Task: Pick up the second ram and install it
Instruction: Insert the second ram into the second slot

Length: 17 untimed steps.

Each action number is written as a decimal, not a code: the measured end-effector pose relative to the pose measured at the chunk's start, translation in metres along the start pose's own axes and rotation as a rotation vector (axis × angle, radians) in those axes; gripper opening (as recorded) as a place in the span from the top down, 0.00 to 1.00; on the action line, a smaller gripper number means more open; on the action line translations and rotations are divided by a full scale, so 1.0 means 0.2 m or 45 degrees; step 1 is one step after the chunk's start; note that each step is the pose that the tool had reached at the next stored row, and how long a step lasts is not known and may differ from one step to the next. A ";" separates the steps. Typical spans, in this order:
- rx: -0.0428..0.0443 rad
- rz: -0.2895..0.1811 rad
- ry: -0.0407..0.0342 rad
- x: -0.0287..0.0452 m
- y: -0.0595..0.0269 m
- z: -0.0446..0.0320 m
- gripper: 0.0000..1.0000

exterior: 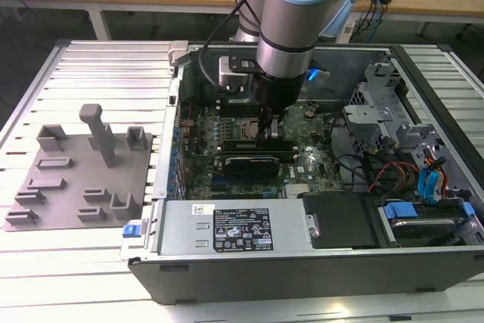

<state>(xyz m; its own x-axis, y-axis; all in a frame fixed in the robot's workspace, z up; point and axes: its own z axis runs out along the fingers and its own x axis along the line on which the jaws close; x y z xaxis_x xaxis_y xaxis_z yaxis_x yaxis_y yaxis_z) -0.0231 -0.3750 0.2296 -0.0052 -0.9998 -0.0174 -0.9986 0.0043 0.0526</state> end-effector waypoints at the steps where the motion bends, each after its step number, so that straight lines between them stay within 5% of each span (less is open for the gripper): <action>1: 0.000 0.000 0.0000 0.000 0.000 0.000 0.89; 17: 0.000 -0.001 -0.0019 -0.002 -0.004 0.030 0.89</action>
<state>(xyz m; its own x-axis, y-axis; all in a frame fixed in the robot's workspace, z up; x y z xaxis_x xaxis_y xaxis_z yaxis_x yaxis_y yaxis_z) -0.0226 -0.3746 0.2236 -0.0046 -0.9998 -0.0190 -0.9986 0.0036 0.0526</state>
